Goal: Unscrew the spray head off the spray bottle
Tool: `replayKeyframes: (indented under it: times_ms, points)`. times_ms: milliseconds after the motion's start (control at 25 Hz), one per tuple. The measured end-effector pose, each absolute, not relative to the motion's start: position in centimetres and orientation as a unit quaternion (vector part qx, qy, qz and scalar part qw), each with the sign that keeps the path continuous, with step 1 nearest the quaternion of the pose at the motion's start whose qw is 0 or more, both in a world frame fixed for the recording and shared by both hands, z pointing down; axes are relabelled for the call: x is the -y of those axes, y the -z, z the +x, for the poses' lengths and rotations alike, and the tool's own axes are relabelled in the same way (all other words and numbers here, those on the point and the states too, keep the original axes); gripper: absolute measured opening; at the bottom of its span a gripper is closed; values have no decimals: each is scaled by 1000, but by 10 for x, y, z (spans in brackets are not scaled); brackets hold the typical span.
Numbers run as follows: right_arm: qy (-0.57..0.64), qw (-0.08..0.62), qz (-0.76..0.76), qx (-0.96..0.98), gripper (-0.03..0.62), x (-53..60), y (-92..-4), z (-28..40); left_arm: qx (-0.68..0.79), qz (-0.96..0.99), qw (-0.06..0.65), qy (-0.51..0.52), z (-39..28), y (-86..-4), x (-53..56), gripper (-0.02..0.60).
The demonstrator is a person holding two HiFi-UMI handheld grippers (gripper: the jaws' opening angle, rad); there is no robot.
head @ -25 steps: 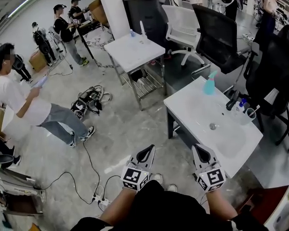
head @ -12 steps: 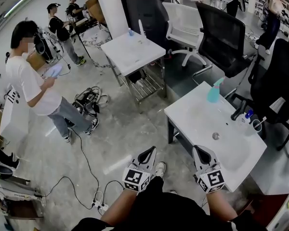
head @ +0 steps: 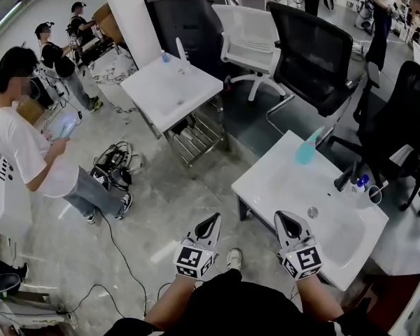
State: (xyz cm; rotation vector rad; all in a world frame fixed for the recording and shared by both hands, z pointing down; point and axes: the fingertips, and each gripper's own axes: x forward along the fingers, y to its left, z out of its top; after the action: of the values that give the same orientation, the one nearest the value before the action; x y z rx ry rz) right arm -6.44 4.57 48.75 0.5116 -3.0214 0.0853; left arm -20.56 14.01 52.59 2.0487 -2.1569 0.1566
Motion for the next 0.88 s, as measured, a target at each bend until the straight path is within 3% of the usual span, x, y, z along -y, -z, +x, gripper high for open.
replayKeyframes:
  times_ms: [440,880]
  points:
    - [-32,48,267,962,5,2,-483,-77,651,754,69,-49,-237,-520,-55,15]
    - [-28,49,331,942,5,45,-486,-34,598,797,68,-52,-199,-528,10,15]
